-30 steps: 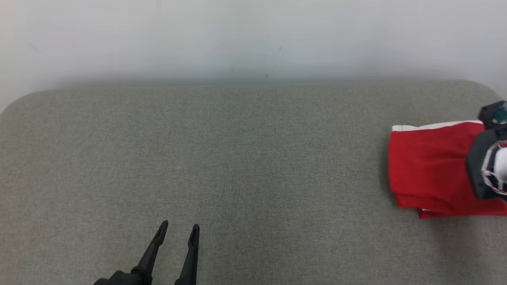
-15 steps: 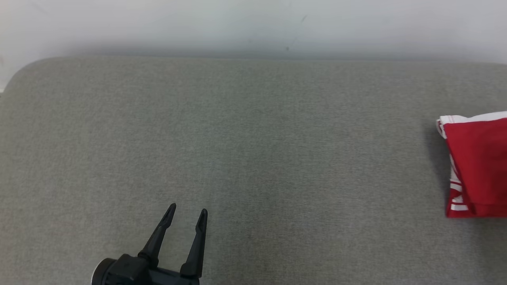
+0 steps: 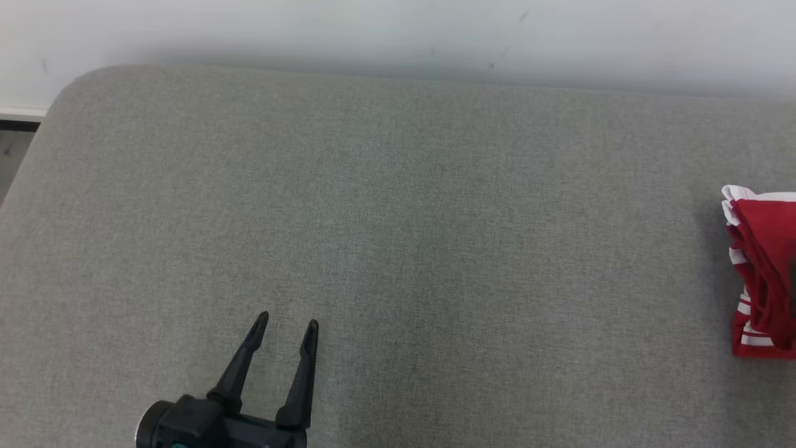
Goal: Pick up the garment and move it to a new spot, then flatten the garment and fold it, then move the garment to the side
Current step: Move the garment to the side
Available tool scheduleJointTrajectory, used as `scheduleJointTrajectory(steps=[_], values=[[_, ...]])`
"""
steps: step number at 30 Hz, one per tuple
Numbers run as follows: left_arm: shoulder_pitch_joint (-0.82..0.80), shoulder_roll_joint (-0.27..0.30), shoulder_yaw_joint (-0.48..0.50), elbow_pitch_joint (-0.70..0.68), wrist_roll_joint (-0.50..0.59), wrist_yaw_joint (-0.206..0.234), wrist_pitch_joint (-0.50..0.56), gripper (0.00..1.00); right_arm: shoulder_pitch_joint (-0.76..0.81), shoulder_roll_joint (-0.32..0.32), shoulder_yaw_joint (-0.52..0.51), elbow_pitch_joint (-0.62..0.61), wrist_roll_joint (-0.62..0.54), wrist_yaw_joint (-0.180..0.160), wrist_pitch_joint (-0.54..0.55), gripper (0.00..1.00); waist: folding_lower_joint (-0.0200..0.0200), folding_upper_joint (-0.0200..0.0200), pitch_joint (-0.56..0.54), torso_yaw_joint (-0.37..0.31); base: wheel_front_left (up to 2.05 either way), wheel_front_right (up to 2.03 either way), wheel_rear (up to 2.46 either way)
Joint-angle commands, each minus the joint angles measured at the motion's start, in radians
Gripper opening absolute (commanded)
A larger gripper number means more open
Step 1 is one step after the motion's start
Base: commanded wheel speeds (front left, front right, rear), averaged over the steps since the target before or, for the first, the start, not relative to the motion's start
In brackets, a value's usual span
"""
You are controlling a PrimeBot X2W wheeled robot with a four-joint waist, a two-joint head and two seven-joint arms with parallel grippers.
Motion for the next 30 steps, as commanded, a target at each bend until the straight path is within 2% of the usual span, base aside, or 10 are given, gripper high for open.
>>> scheduleJointTrajectory(steps=[1, 4, 8, 12, 14, 18, 24, 30], values=[[0.004, -0.006, 0.007, -0.006, -0.008, -0.001, -0.003, 1.00, 0.024, 0.030, -0.020, -0.023, -0.001, 0.000, -0.018, 1.00, -0.0001, -0.0001, -0.025, -0.016, 0.00, 0.00, 0.00], [0.024, -0.026, 0.056, -0.033, -0.029, 0.010, -0.003, 1.00, 0.081, 0.140, -0.103, -0.130, 0.001, 0.000, -0.083, 1.00, -0.0001, -0.0001, -0.055, -0.033, 0.00, 0.00, 0.00], [0.044, -0.042, 0.102, -0.063, -0.046, 0.011, -0.003, 1.00, 0.166, 0.292, -0.160, -0.250, 0.043, 0.000, -0.159, 1.00, -0.0001, -0.0001, -0.092, -0.058, 0.00, 0.00, 0.00], [0.063, -0.063, 0.140, -0.069, -0.045, 0.016, -0.003, 1.00, 0.244, 0.414, -0.166, -0.342, 0.114, 0.000, -0.249, 1.00, -0.0001, -0.0001, -0.123, -0.079, 0.00, 0.00, 0.00], [0.070, -0.066, 0.150, -0.064, -0.056, 0.014, -0.003, 1.00, 0.285, 0.450, -0.144, -0.365, 0.167, 0.000, -0.301, 1.00, -0.0001, -0.0001, -0.137, -0.086, 0.00, 0.00, 0.00], [0.074, -0.074, 0.162, -0.053, -0.064, 0.012, -0.003, 1.00, 0.357, 0.481, -0.089, -0.379, 0.253, 0.000, -0.414, 1.00, -0.0001, -0.0001, -0.165, -0.098, 0.00, 0.00, 0.00], [0.093, -0.078, 0.194, -0.020, -0.068, 0.024, -0.003, 1.00, 0.432, 0.488, 0.005, -0.361, 0.360, 0.000, -0.568, 1.00, -0.0001, -0.0001, -0.201, -0.114, 0.00, 0.00, 0.00], [0.119, -0.079, 0.222, 0.020, -0.085, 0.020, -0.003, 1.00, 0.459, 0.487, 0.060, -0.301, 0.370, 0.000, -0.660, 1.00, -0.0001, -0.0001, -0.223, -0.125, 0.00, 0.00, 0.00]])
